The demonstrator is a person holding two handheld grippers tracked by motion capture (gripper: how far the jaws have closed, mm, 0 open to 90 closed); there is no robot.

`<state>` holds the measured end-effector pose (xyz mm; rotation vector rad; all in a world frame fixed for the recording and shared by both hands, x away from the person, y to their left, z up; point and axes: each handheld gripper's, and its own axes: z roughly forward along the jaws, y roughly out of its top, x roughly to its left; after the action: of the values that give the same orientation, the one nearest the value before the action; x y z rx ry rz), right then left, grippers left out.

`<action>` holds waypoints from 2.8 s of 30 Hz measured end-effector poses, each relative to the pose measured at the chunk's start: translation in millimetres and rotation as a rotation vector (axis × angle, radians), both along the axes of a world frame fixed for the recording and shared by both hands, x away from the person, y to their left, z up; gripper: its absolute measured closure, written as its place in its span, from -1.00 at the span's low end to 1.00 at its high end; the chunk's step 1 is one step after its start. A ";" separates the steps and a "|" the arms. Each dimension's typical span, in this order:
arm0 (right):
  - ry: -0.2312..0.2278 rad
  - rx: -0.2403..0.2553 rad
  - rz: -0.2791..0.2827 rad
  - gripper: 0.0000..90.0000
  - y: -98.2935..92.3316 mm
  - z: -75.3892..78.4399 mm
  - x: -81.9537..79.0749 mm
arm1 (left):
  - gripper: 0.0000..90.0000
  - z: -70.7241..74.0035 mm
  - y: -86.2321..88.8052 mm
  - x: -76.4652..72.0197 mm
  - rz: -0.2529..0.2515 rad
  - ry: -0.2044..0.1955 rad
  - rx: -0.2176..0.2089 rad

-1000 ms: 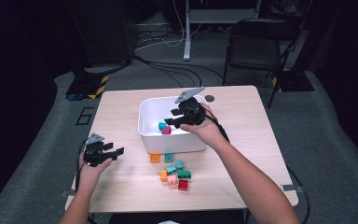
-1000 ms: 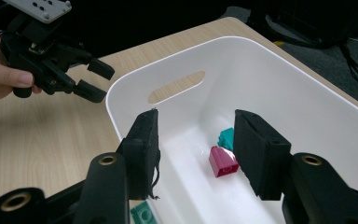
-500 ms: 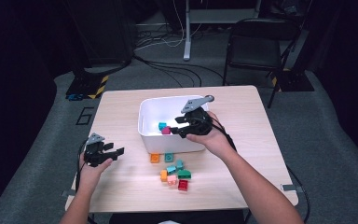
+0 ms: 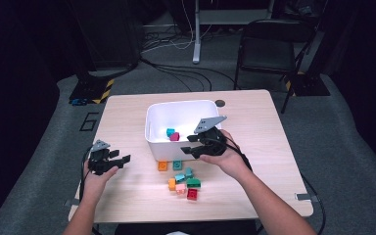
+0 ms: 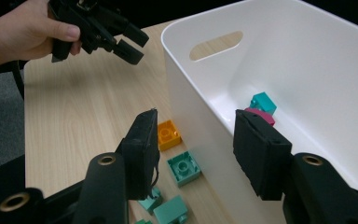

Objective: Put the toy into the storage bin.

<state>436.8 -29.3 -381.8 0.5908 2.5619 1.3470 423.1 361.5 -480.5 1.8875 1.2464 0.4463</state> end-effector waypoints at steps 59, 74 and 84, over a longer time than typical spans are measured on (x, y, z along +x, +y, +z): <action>0.092 -0.043 0.003 0.22 -12.2 -110.8 -33.4 | -0.17 -1.4 -0.8 1.6 0.004 0.006 -0.001; 0.108 -0.089 0.023 0.27 -2.9 -125.8 -36.0 | -0.17 -1.3 -0.6 2.2 0.002 0.006 -0.002; 0.123 -0.116 0.017 0.38 -6.5 -128.3 -33.5 | -0.17 -1.7 -1.4 2.2 0.001 0.004 -0.002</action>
<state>403.3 -35.8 -510.0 0.6514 2.7265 1.1913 425.3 360.1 -482.2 1.8873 1.2504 0.4423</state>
